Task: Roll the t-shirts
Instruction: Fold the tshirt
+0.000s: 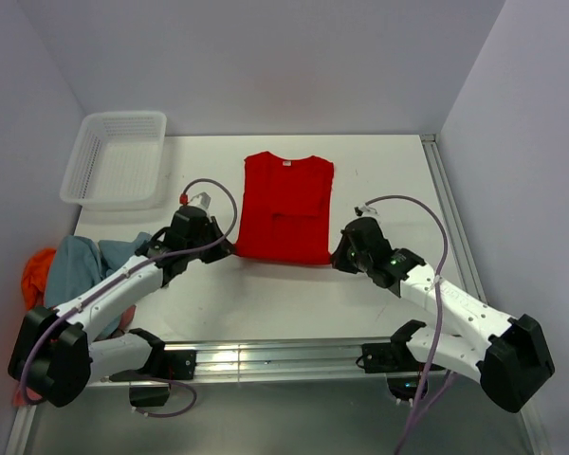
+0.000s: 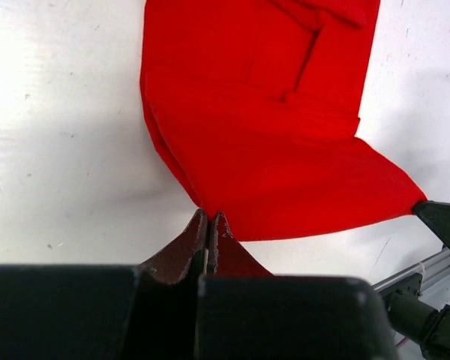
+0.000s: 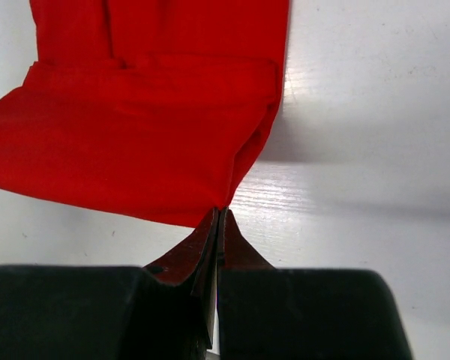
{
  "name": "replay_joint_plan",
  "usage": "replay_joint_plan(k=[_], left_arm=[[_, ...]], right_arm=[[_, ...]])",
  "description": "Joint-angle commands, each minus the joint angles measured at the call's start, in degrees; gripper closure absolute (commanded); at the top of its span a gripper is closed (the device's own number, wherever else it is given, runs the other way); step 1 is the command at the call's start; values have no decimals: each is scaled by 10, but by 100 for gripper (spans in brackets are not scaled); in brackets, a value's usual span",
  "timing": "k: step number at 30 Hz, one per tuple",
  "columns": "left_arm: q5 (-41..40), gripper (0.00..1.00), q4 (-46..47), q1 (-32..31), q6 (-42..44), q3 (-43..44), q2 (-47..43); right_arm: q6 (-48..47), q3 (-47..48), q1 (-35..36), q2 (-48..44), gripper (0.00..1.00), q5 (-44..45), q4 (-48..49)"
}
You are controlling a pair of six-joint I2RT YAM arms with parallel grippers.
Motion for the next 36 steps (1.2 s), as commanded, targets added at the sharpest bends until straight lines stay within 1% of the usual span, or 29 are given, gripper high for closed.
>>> replay_joint_plan(k=[1,6,15,24,34,36], left_arm=[[27,99,-16,18,29,47,26],[52,97,-23,40,38,87,84],[86,94,-37,79,57,172,171],[102,92,-25,92,63,240,250],[120,92,-1,97,52,291,328],[121,90,11,98,48,295,341]], right_arm=[[-42,53,-29,20,99,-45,-7],[-64,113,-50,80,100,-55,-24],[-90,184,-91,172,100,-82,-21],[-102,241,-125,239,100,-85,-21],[-99,263,-145,302,100,-76,-7],[-96,264,-152,315,100,-73,0]])
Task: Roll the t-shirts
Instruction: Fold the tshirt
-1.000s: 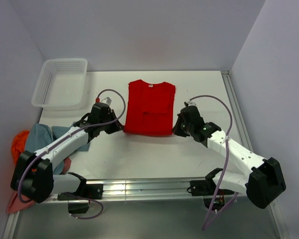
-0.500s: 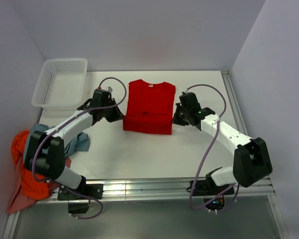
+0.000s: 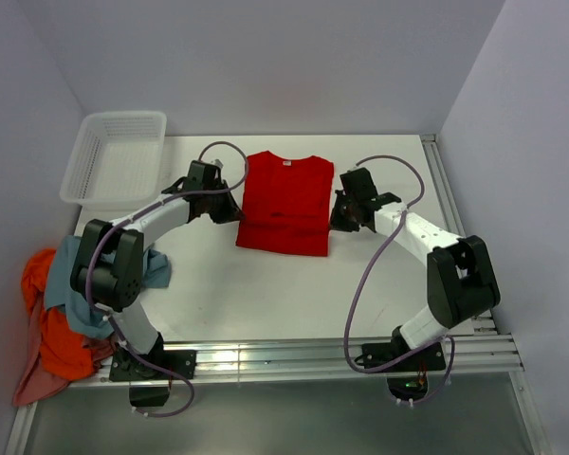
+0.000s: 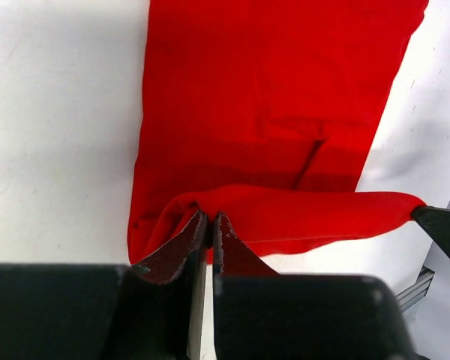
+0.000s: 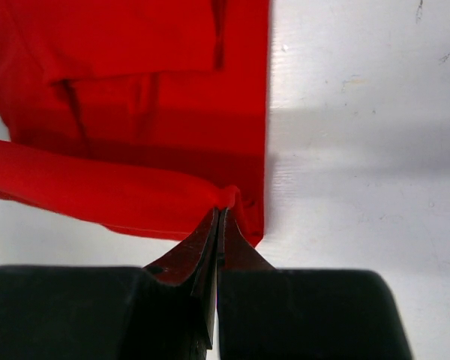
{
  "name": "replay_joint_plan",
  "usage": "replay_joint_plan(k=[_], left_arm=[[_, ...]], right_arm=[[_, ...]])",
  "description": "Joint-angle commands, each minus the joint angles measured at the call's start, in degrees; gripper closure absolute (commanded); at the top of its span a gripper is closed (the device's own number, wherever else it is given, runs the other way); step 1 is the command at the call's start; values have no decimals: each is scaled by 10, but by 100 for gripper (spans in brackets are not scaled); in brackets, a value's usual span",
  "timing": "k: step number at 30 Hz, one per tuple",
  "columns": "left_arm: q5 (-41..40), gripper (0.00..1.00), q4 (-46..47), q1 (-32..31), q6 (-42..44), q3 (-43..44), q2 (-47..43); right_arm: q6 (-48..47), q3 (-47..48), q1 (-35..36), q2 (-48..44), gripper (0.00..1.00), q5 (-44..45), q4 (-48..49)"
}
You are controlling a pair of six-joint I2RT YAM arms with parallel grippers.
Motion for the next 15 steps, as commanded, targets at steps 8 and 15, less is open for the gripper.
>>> replay_joint_plan(k=[8,15], left_arm=[[-19,90,56,7,-6,39,29],[-23,99,59,15,-11,43,37]], right_arm=[[14,44,-29,54,100,24,49],[15,76,-30,82,100,24,45]])
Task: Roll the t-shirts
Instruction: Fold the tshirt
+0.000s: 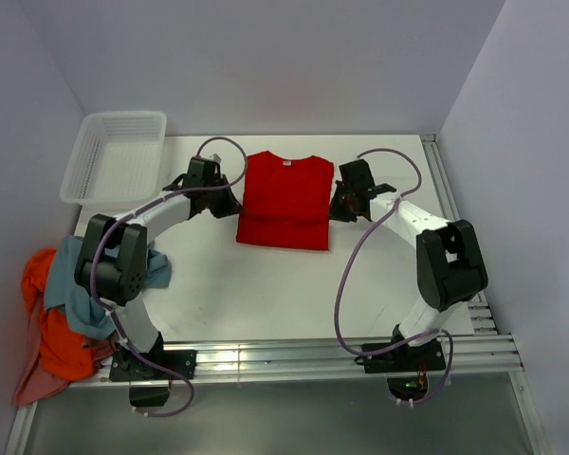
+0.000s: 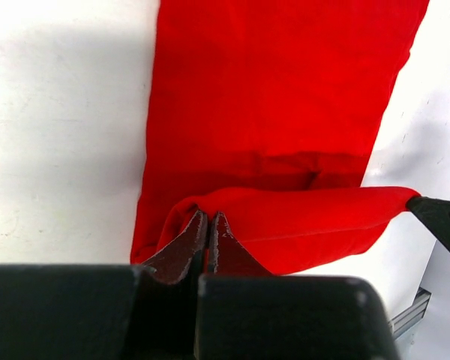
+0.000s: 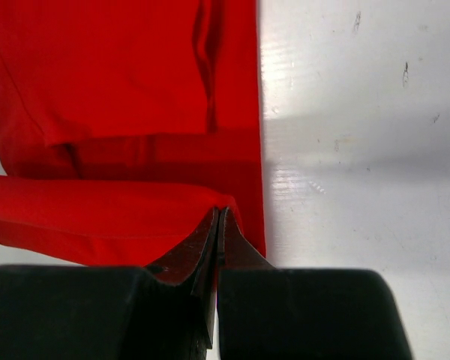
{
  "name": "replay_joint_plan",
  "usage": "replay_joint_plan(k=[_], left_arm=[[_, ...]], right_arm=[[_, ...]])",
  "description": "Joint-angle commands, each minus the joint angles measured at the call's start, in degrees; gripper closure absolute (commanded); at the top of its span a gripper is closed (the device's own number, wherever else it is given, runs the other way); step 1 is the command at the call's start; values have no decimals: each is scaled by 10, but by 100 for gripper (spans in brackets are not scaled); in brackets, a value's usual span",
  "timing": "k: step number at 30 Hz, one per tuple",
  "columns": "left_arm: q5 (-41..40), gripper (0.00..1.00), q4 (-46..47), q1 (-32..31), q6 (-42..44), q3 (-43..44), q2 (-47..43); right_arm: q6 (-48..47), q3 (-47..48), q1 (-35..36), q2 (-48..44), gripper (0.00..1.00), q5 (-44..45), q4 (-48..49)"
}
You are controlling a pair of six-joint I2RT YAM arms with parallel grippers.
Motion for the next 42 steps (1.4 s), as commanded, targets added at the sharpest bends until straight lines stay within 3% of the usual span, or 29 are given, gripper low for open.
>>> replay_joint_plan(k=[1,4,7,11,13,17,20,21,23,28,33,37,42], left_arm=[[-17,100,18,9,-5,22,0],[-17,99,19,12,-4,22,2],[-10,87,19,15,-2,28,14],[-7,81,33,16,-5,30,27],[-2,72,39,17,-6,32,31],[-1,68,47,18,-7,37,32],[-3,64,49,19,-6,35,24],[-5,63,52,20,-6,30,20],[-7,62,56,20,-5,20,0],[-7,61,89,20,3,-34,-44],[-2,61,162,13,2,-134,-93],[-11,62,220,3,-8,-188,-99],[-39,63,260,-19,-14,-209,-81]], right_arm=[[0,34,-6,8,100,17,14],[0,38,-6,11,100,17,15],[1,47,-6,24,100,21,12],[6,54,-7,35,100,33,12],[11,56,-9,39,100,44,10],[16,52,-10,37,100,54,14],[20,48,-10,36,83,58,14],[21,48,-10,35,68,61,12],[21,41,-10,30,62,67,13],[21,-15,-11,-29,59,60,42],[6,-111,-5,-98,69,24,125],[21,-197,14,-135,69,32,193],[24,-192,37,-113,72,58,200]])
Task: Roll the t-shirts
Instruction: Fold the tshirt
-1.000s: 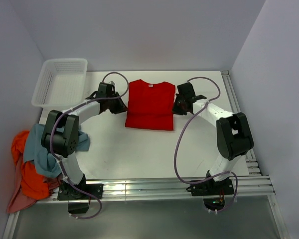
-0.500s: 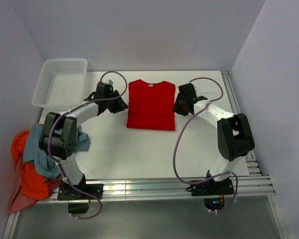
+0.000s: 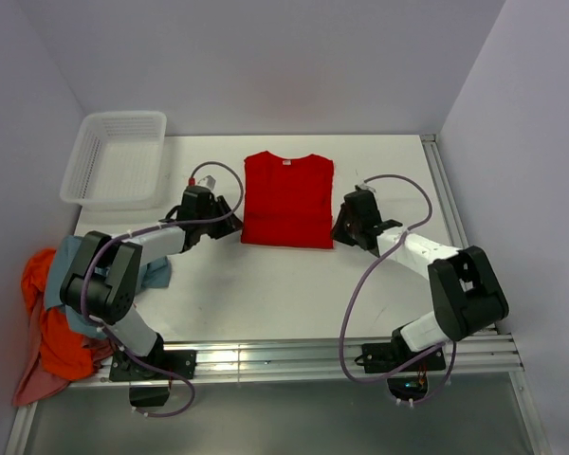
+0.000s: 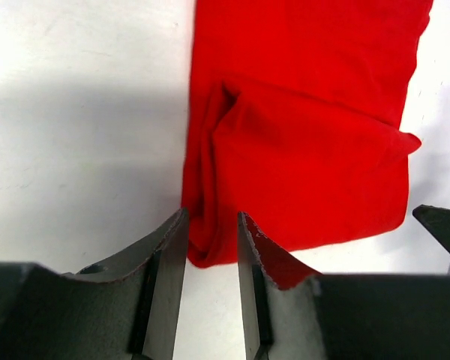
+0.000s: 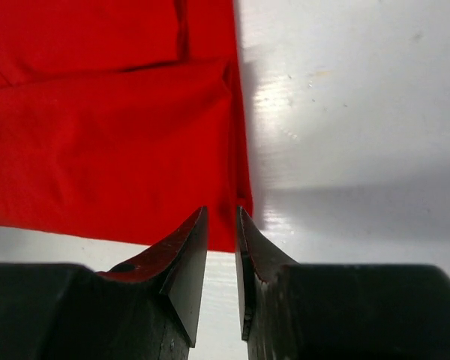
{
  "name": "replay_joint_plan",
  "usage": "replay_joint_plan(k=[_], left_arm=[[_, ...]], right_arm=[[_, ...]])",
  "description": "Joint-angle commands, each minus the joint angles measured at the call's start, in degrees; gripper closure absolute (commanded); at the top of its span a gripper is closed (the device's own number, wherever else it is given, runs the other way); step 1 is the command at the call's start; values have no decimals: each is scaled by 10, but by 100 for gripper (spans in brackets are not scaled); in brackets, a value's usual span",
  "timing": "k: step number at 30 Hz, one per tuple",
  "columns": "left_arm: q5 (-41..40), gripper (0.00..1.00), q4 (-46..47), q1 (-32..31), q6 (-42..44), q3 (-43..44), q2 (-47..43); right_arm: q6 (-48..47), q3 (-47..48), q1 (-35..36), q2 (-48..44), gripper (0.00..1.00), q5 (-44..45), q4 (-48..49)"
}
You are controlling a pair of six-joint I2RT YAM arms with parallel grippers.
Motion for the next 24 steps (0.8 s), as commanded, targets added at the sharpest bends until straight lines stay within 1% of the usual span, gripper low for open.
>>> replay_joint_plan(k=[1,3,5,6,9,11,14,17,18,20,21,22,23,24], left_arm=[[-27,63,75,-16,-4,-3,7],[-26,63,79,-21,-8,-5,17],[-23,61,83,-23,-11,-10,22],[-22,59,86,-24,-11,-13,23],[-33,59,95,-30,-10,-28,13],[-43,60,102,-36,-6,-35,12],[-44,64,106,-43,-4,-38,28],[-45,73,118,-51,-11,-51,41],[-52,82,125,-53,-15,-56,43],[-61,88,133,-65,-21,-72,42],[-70,94,136,-69,-22,-76,42],[-77,97,134,-78,-22,-80,40],[-83,100,132,-82,-23,-86,38],[-92,100,129,-86,-23,-92,35]], right_arm=[[5,24,16,14,72,34,51],[7,36,24,37,71,41,37],[11,43,28,51,69,48,34],[12,41,32,52,68,49,35],[16,22,41,44,67,59,51],[18,9,44,45,67,59,55],[21,8,51,62,71,63,55],[25,8,62,73,73,73,55],[27,7,64,74,74,76,55],[32,-1,71,70,76,82,55],[33,-4,74,69,79,84,55],[38,-7,77,68,83,90,55],[42,-10,81,63,88,96,47],[45,-20,84,59,94,98,46]])
